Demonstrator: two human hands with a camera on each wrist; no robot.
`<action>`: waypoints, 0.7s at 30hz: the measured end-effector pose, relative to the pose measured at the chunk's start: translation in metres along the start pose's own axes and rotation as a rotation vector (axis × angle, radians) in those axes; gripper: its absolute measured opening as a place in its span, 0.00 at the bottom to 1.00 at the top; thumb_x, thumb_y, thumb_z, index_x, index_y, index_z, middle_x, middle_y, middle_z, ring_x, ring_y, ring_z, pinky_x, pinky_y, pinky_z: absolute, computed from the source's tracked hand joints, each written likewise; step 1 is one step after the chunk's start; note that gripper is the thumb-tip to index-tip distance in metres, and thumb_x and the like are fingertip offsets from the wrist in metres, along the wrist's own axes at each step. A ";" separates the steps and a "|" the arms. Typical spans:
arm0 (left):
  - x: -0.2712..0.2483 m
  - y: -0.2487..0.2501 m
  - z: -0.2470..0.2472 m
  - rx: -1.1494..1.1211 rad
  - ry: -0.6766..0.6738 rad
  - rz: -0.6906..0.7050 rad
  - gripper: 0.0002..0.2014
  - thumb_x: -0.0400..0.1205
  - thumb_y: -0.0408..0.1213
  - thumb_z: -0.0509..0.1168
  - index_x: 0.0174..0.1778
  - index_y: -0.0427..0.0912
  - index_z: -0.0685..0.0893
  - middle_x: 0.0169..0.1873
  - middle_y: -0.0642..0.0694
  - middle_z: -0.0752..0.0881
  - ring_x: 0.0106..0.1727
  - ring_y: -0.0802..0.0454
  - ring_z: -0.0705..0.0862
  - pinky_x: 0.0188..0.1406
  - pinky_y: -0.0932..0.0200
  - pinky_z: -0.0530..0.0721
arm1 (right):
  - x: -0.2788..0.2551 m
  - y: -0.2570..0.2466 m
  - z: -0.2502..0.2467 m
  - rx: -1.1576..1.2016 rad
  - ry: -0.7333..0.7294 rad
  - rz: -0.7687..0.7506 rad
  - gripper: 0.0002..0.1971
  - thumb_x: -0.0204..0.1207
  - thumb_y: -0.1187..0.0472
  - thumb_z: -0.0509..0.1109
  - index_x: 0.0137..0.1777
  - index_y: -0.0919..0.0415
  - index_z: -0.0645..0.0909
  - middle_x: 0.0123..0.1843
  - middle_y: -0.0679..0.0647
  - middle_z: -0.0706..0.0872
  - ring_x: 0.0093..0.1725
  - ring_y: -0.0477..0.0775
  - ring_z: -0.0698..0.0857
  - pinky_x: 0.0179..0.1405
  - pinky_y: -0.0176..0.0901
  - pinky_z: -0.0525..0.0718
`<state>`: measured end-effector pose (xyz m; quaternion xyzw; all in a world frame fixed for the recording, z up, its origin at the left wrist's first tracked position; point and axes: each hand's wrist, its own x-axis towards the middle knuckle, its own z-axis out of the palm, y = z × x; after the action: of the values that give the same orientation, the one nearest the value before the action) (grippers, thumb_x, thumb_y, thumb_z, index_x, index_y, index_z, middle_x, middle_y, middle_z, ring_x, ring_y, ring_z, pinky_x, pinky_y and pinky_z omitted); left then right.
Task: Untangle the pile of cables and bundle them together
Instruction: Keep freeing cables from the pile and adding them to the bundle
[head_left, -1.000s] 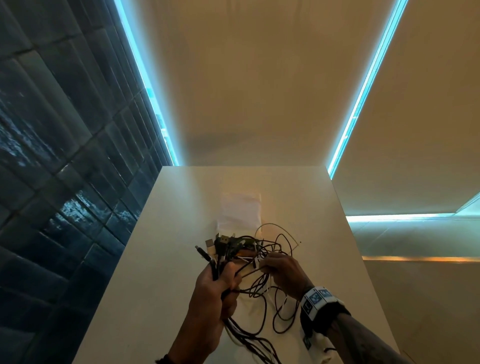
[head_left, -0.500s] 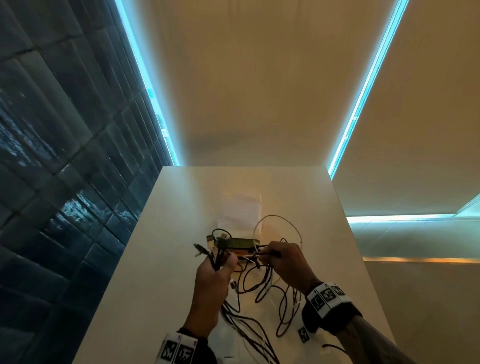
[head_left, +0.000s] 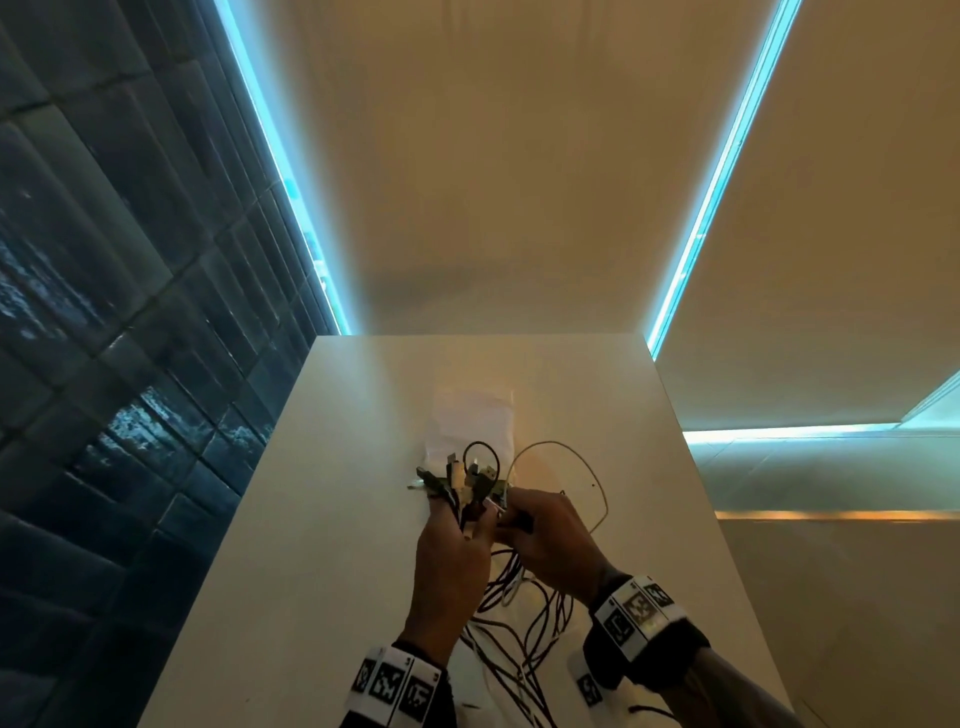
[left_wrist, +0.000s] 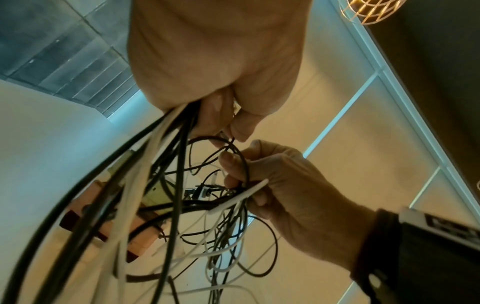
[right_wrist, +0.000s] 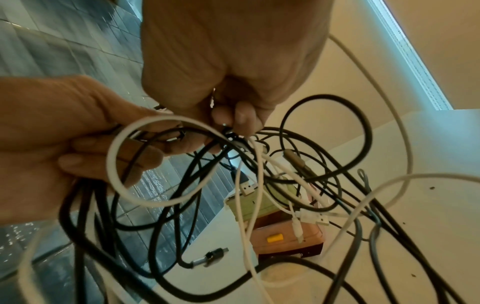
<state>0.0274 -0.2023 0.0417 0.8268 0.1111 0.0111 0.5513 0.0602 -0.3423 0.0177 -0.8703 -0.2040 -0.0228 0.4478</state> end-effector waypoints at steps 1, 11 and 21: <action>0.000 -0.002 0.001 0.005 -0.015 0.016 0.20 0.83 0.45 0.66 0.70 0.47 0.76 0.56 0.54 0.86 0.58 0.60 0.83 0.45 0.76 0.77 | 0.000 -0.001 -0.001 0.002 -0.004 -0.009 0.19 0.74 0.61 0.75 0.32 0.41 0.70 0.31 0.38 0.79 0.33 0.39 0.80 0.32 0.32 0.77; 0.003 -0.009 -0.005 0.397 -0.126 0.094 0.12 0.86 0.48 0.59 0.63 0.50 0.76 0.52 0.48 0.87 0.53 0.48 0.86 0.48 0.51 0.83 | -0.011 -0.004 -0.001 -0.053 -0.075 -0.017 0.01 0.76 0.60 0.72 0.46 0.54 0.83 0.45 0.41 0.88 0.42 0.40 0.85 0.44 0.43 0.87; 0.007 0.004 -0.005 -0.301 -0.023 -0.178 0.15 0.73 0.37 0.77 0.55 0.44 0.87 0.43 0.47 0.92 0.45 0.51 0.90 0.41 0.61 0.88 | -0.015 0.000 -0.005 -0.166 -0.030 -0.122 0.07 0.77 0.52 0.66 0.50 0.51 0.82 0.46 0.44 0.86 0.42 0.40 0.82 0.40 0.37 0.84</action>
<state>0.0345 -0.1978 0.0463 0.7220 0.1747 -0.0305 0.6688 0.0469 -0.3508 0.0173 -0.8906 -0.2610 -0.0538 0.3686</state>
